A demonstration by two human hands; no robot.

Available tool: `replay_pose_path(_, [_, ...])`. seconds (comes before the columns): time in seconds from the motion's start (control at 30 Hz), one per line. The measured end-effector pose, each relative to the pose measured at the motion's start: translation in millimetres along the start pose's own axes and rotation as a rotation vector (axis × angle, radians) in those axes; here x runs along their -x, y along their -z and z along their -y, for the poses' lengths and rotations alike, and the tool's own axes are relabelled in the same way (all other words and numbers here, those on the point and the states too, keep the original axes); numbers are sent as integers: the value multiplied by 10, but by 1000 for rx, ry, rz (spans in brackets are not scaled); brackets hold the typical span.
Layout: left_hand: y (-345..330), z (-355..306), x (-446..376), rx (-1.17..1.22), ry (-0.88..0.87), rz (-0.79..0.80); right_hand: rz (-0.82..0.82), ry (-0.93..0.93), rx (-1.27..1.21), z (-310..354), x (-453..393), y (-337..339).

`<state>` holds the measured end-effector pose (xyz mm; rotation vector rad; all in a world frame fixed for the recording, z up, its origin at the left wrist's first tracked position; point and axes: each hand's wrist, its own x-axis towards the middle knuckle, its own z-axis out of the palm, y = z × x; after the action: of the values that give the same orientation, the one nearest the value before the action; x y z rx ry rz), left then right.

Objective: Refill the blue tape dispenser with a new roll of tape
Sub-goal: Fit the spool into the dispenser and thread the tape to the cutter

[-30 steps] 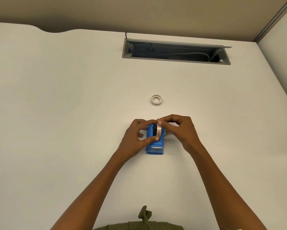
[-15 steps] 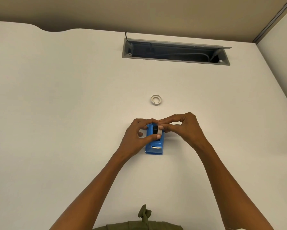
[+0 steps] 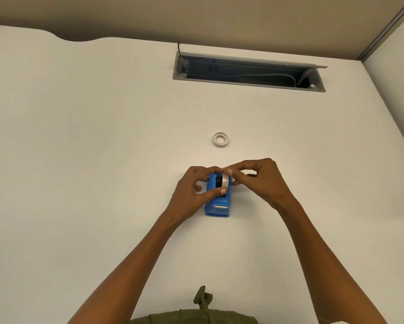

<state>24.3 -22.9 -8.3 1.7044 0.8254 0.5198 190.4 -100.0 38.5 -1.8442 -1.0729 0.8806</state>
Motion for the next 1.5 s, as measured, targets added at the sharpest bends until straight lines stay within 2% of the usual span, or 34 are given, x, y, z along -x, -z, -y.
replay_pose_path(0.13, [-13,-4,1,1,0,-5,86,77,147,53,51,39])
replay_pose_path(0.27, [-16,-1,5,8,1,-4,94,94,204,117,32,30])
replay_pose_path(0.63, [-17,10,-4,6,-1,2,45,121,229,152,-6,24])
replay_pose_path(0.8, [-11,23,-3,10,-12,6,109,148,263,172,26,18])
replay_pose_path(1.07, [-19,50,-6,5,-11,0,66,157,262,167,-20,6])
replay_pose_path(1.23, [-12,51,-18,5,-13,-2,143,146,239,175,-14,48])
replay_pose_path(1.5, [-14,63,-7,-2,-23,5,126,144,226,170,-34,52])
